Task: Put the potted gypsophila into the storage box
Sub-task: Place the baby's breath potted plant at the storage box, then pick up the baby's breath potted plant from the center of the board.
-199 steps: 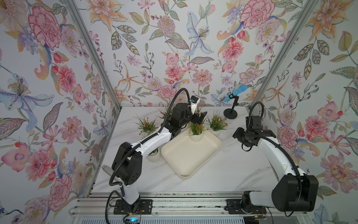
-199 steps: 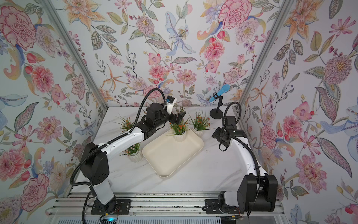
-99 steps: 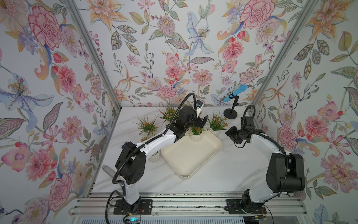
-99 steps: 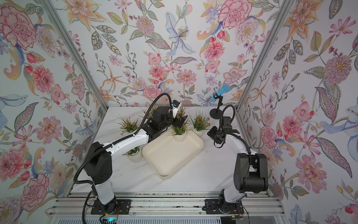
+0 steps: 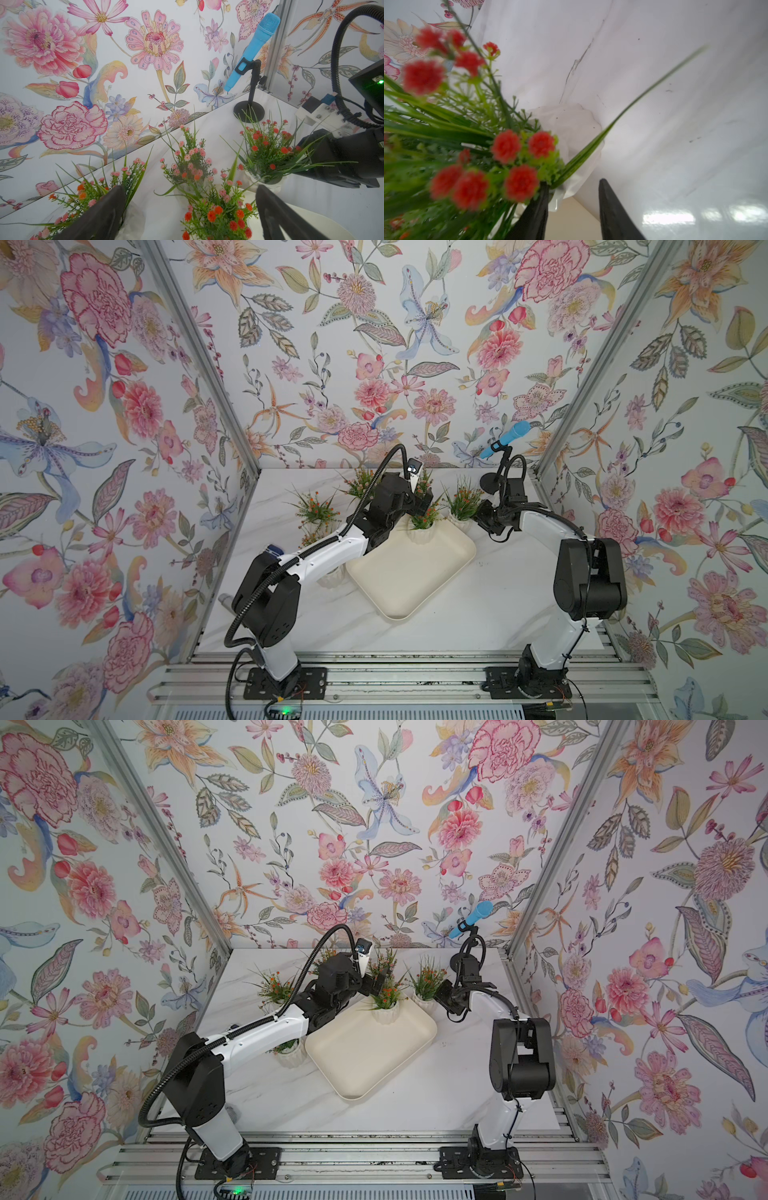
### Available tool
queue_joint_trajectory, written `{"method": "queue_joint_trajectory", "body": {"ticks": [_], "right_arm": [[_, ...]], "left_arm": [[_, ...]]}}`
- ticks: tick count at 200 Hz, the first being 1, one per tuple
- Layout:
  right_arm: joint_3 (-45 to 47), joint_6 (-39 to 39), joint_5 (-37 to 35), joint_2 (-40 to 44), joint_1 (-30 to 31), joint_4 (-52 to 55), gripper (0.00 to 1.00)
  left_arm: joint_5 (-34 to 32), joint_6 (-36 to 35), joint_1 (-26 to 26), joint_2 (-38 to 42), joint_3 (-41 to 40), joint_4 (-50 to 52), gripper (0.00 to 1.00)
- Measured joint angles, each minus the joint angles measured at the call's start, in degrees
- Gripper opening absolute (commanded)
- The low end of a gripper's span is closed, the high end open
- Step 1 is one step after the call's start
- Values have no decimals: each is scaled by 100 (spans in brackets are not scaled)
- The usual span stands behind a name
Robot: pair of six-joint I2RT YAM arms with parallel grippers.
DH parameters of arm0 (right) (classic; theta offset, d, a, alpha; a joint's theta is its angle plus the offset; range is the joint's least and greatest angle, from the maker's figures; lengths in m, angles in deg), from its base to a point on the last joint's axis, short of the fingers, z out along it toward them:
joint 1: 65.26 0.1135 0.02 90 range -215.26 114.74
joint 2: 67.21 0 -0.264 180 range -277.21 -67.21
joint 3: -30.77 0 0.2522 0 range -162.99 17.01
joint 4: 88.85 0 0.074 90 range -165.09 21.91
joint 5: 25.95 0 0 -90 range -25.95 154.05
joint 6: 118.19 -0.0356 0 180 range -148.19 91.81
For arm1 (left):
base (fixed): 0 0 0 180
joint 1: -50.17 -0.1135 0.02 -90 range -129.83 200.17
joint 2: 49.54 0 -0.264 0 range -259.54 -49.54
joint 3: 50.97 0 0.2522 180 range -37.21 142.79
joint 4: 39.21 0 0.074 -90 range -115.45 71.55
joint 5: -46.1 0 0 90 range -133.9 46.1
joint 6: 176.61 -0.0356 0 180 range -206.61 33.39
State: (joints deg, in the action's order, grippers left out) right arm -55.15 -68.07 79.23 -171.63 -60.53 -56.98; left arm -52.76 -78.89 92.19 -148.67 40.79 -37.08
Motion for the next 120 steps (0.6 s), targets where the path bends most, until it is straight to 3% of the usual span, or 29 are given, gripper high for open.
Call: {"method": "queue_joint_trajectory", "body": {"ticks": [43, 88, 120], "right_arm": [[-549, 149, -426, -382, 210, 424, 30], [-879, 293, -859, -553, 391, 767, 14], [-977, 315, -1167, -553, 433, 951, 7]], "left_arm": [[-214, 66, 0, 179, -162, -52, 100], [-352, 136, 0, 313, -391, -74, 100], [-400, 175, 0, 468, -527, -85, 100]]}}
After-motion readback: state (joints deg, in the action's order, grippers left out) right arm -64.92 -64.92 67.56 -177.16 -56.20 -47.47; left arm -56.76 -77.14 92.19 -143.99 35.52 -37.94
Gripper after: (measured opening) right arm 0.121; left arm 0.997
